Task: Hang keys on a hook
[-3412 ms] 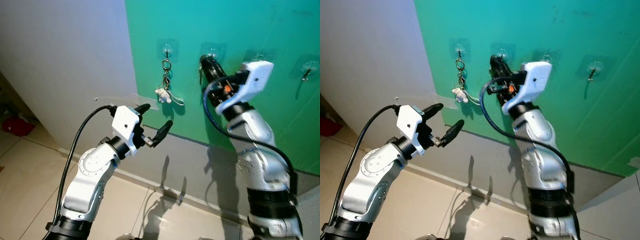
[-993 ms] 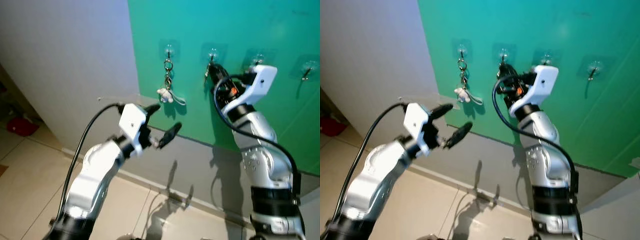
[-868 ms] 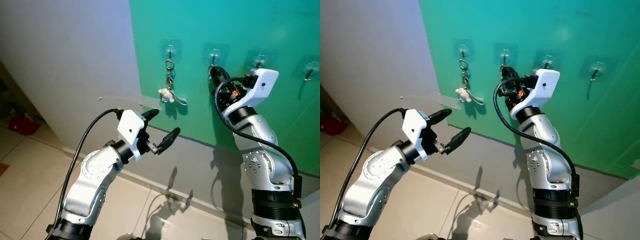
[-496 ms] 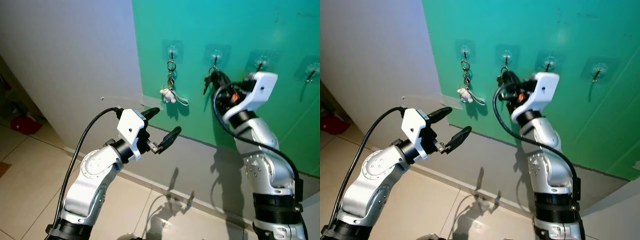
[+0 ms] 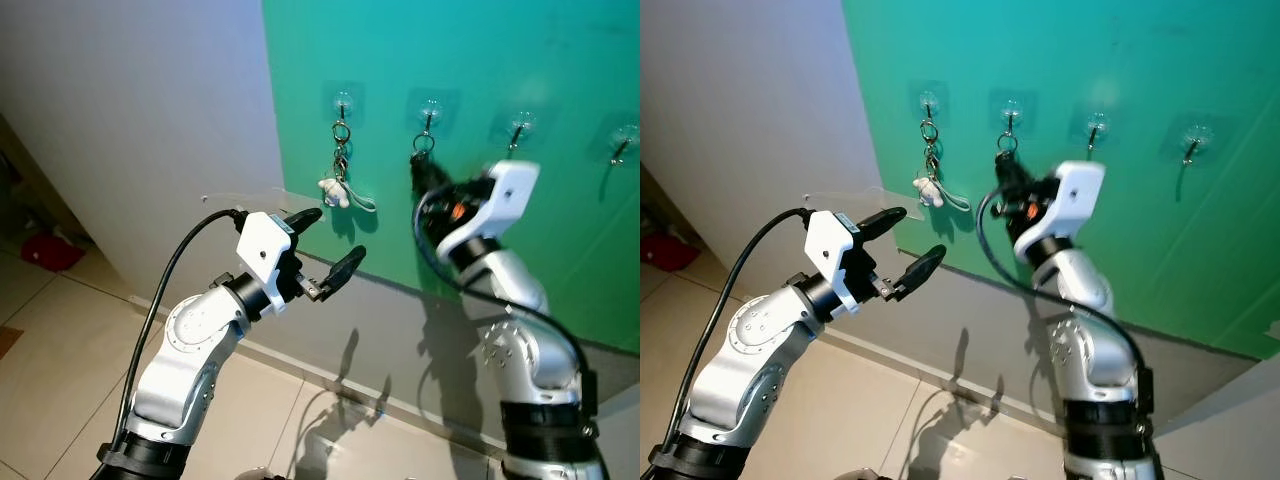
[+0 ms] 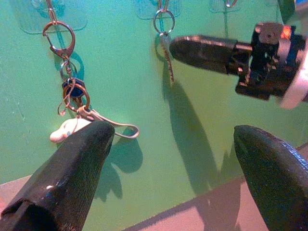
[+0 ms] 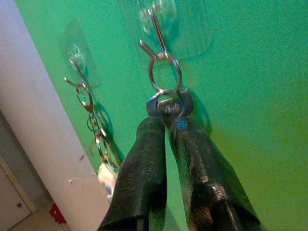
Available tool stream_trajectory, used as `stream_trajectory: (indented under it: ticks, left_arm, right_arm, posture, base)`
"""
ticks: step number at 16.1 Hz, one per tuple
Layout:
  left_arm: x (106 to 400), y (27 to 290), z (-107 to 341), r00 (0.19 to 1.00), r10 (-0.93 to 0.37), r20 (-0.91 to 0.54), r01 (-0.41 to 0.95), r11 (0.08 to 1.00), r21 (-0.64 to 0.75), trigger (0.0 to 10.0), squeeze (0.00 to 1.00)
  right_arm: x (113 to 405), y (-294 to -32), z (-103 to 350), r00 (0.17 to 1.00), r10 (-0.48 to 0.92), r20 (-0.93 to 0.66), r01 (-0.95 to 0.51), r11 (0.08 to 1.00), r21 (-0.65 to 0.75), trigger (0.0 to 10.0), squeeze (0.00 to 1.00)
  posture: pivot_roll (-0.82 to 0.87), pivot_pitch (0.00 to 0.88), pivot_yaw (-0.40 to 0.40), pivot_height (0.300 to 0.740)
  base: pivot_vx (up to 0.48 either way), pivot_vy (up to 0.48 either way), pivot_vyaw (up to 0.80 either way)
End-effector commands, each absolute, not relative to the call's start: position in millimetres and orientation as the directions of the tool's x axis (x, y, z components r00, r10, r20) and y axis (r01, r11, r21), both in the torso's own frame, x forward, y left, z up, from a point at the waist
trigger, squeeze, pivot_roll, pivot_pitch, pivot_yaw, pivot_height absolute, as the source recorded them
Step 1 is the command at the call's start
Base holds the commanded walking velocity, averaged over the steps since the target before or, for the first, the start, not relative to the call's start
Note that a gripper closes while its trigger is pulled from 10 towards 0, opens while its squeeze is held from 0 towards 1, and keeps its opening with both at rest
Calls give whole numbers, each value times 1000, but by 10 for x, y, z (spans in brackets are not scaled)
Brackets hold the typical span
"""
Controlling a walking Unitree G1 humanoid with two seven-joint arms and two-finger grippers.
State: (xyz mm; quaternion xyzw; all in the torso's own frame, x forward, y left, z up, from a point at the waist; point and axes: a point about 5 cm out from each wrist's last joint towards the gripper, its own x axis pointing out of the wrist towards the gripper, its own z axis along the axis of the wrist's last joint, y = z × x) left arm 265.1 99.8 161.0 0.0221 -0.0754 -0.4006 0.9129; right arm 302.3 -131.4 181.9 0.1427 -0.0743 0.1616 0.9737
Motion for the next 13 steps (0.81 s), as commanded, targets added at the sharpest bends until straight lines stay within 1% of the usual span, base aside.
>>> stream_trajectory:
  ticks: [1, 3, 4, 5, 6, 7, 8, 10, 11, 13]
  left_arm:
    - [2683, 1042, 1645, 683, -719, 127, 710, 695, 114, 10000, 0]
    - [2701, 1050, 1635, 699, -705, 123, 695, 710, 114, 10000, 0]
    - [2733, 1086, 1598, 743, -662, 105, 651, 750, 117, 10000, 0]
    - [2753, 1108, 1573, 768, -634, 89, 624, 772, 119, 10000, 0]
    - [2797, 1170, 1524, 823, -564, 67, 554, 824, 123, 10000, 0]
    - [2821, 1225, 1486, 852, -520, 55, 510, 850, 130, 10000, 0]
    - [2832, 1286, 1428, 879, -475, 40, 466, 874, 142, 10000, 0]
    - [2832, 1347, 1384, 911, -410, 37, 402, 906, 133, 10000, 0]
    - [2831, 1347, 1381, 913, -406, 38, 398, 908, 134, 10000, 0]
    - [2824, 1362, 1346, 922, -386, 30, 379, 915, 140, 10000, 0]
  right_arm:
    - [3027, -1300, 1815, 934, 301, 191, -343, 903, 260, 10000, 1000]
    - [3023, -1309, 1793, 935, 300, 186, -342, 902, 263, 10000, 1000]
    - [2997, -1324, 1748, 939, 296, 175, -335, 904, 267, 10000, 1000]
    - [2983, -1339, 1722, 944, 288, 163, -322, 910, 260, 10000, 1000]
    - [2946, -1392, 1649, 956, 261, 132, -285, 933, 219, 10000, 1000]
    - [2911, -1434, 1575, 963, 248, 102, -262, 949, 175, 10000, 702]
    - [2853, -1500, 1468, 975, 215, 54, -221, 966, 137, 10000, 0]
    - [2765, -1591, 1336, 989, 145, 1, -144, 982, 123, 10000, 0]
    - [2755, -1600, 1318, 991, 135, -6, -133, 983, 124, 10000, 0]
    - [2718, -1617, 1240, 995, 97, -25, -94, 990, 103, 10000, 0]
  posture:
    - [-33, 0, 65, 740]
    - [-32, 0, 65, 740]
    - [-31, 0, 64, 740]
    - [-31, 0, 64, 740]
    - [-33, 0, 61, 740]
    - [-35, 0, 59, 740]
    - [-38, 0, 56, 740]
    - [-45, 0, 53, 740]
    - [-45, 0, 52, 740]
    - [-47, 0, 55, 740]
  base:
    - [0, 0, 0]
    - [0, 0, 0]
    - [0, 0, 0]
    - [0, 0, 0]
    - [0, 0, 0]
    - [0, 0, 0]
    - [0, 0, 0]
    - [0, 0, 0]
    - [0, 0, 0]
    - [0, 281, 0]
